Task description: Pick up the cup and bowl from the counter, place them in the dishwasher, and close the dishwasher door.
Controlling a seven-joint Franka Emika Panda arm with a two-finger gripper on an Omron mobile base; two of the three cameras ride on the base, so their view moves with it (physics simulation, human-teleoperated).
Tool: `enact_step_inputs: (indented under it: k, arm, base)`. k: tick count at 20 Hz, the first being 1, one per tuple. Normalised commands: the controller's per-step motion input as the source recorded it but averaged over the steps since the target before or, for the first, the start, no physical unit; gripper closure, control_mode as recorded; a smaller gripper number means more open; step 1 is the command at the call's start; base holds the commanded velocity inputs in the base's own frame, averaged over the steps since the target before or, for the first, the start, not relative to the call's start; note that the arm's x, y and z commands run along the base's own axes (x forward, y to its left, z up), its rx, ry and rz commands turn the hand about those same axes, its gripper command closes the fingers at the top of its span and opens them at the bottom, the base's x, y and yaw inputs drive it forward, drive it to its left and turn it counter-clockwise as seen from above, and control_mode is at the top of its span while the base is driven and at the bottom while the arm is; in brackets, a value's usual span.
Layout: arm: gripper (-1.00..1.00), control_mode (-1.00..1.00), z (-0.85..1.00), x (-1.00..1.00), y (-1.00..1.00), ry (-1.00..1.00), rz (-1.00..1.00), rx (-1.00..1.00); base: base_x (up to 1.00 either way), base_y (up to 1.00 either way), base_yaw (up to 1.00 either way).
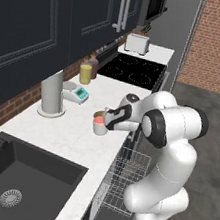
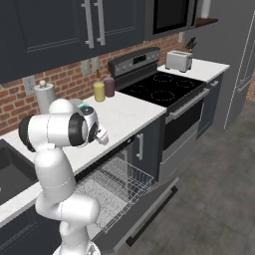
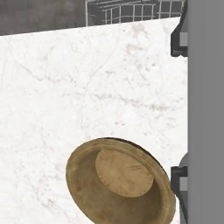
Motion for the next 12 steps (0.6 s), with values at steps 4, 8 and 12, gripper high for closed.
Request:
enact_step_inputs:
  k: [4, 8, 12]
  arm:
    - [-1.00, -1.00, 0.05, -0.11, 0.00, -0.02, -0.08, 0.00]
    - [-1.00, -1.00, 0.23, -0.20, 0.00, -0.09, -0.06, 0.00]
    - [-1.00, -1.00, 0.27, -0.14, 0.00, -0.08, -0.04, 0.00]
  base:
    - [0.00, 0.00, 0.00]
    - [0.00, 0.00, 0.00]
    - [0.00, 0.00, 0.00]
